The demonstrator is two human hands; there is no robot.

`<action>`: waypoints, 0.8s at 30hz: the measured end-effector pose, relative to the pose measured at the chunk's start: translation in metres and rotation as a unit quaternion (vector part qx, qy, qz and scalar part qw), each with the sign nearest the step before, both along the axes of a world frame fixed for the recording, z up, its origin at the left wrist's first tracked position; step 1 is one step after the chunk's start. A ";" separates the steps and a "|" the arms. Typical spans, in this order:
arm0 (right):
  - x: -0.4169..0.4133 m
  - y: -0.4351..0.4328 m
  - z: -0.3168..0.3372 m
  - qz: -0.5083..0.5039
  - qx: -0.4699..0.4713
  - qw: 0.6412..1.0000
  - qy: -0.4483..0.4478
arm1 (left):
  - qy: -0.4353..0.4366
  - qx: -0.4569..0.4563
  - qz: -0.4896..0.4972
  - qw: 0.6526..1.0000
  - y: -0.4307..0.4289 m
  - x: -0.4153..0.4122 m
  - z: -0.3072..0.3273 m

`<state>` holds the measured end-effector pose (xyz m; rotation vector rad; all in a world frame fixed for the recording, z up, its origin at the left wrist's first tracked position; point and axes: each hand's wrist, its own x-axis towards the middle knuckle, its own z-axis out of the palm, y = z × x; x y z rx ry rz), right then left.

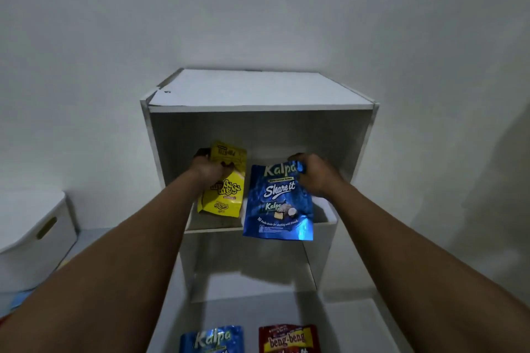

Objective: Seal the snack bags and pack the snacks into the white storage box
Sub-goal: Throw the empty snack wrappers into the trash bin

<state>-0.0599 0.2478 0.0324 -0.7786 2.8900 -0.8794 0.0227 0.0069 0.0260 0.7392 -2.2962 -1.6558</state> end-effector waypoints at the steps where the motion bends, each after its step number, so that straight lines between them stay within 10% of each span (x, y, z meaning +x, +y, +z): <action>1: 0.012 0.004 0.004 -0.002 -0.008 1.000 0.005 | 0.005 0.006 -0.015 1.000 0.004 0.008 0.005; 24: 0.316 0.275 -0.042 -0.397 0.008 0.918 0.000 | -0.035 0.094 -0.375 0.921 0.269 0.126 -0.027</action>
